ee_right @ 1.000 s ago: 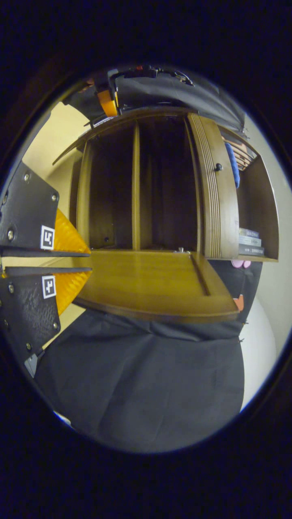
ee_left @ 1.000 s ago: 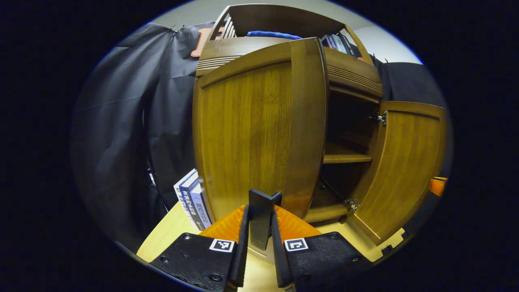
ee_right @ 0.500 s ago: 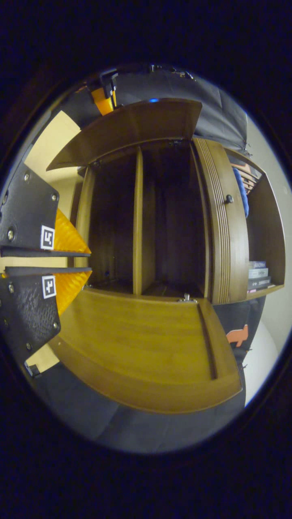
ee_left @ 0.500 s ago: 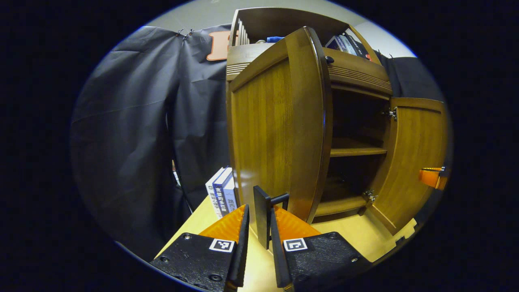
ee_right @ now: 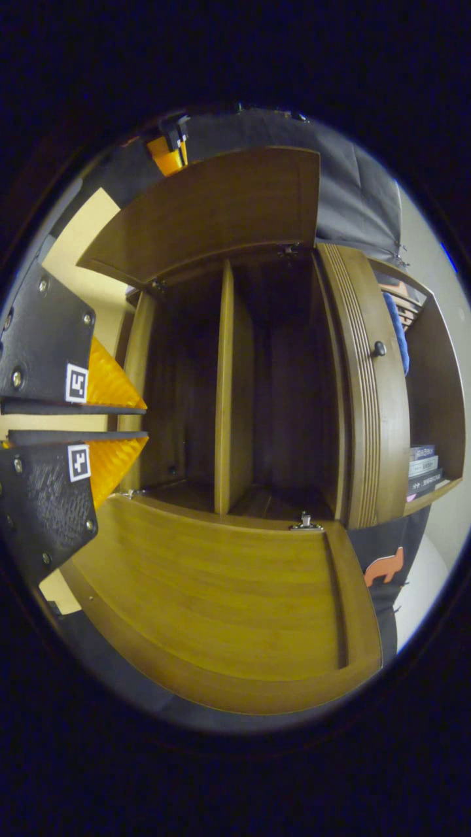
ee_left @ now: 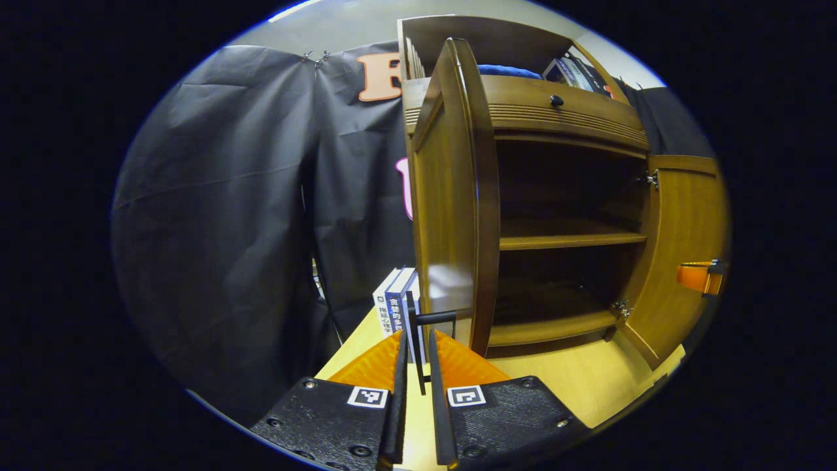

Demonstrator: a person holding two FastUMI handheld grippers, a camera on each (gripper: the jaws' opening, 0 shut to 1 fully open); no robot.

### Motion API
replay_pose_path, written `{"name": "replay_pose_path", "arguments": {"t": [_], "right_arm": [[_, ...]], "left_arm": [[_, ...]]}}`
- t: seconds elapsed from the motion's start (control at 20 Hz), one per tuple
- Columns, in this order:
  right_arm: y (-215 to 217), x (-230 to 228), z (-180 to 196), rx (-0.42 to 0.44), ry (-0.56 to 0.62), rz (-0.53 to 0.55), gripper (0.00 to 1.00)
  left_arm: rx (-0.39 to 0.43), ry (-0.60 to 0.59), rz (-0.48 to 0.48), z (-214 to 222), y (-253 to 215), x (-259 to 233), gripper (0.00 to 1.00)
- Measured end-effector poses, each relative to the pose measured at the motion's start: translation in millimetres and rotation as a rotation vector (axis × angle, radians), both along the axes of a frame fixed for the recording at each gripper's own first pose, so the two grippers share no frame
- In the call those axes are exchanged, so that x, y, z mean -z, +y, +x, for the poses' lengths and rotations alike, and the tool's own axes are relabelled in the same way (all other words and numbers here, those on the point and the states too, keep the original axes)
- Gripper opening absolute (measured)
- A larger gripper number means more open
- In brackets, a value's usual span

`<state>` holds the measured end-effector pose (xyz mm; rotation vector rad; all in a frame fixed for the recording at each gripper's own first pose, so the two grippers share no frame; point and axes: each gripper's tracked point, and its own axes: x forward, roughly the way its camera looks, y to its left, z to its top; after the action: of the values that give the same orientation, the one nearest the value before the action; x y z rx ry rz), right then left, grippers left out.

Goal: Open the right door of the double-door shoe cabinet with the right hand, and open the left door with the left hand.

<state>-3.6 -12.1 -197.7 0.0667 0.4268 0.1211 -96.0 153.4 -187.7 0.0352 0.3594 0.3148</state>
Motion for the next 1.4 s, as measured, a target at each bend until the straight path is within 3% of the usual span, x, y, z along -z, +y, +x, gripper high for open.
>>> {"name": "replay_pose_path", "arguments": {"t": [0.25, 0.65, 0.7, 0.75, 1.0, 1.25, 1.3, 1.4], "right_arm": [[12, -1, 6, -0.024, 0.004, 0.008, 0.10], [28, 1, 4, -0.063, 0.008, 0.017, 0.10], [30, 0, 3, -0.068, 0.009, 0.017, 0.09], [31, 0, 2, -0.072, 0.008, 0.017, 0.10], [28, -13, -1, -0.056, -0.011, 0.031, 0.10], [13, -59, -10, 0.004, -0.098, 0.023, 0.09], [9, -71, -13, 0.015, -0.124, 0.019, 0.09], [3, -95, -16, 0.036, -0.171, 0.010, 0.09]], "left_arm": [[-0.046, -0.007, -0.012, -16, 13, -3, 0.21], [-0.130, -0.036, -0.017, -42, 30, -16, 0.17], [-0.134, -0.048, -0.024, -41, 30, -16, 0.18], [-0.130, -0.054, -0.027, -44, 26, -21, 0.25], [-0.076, -0.096, -0.048, -29, -4, -39, 0.25], [0.031, -0.173, -0.085, 6, -44, -79, 0.25], [0.057, -0.191, -0.090, 15, -54, -88, 0.18], [0.116, -0.228, -0.100, 30, -74, -107, 0.17]]}}
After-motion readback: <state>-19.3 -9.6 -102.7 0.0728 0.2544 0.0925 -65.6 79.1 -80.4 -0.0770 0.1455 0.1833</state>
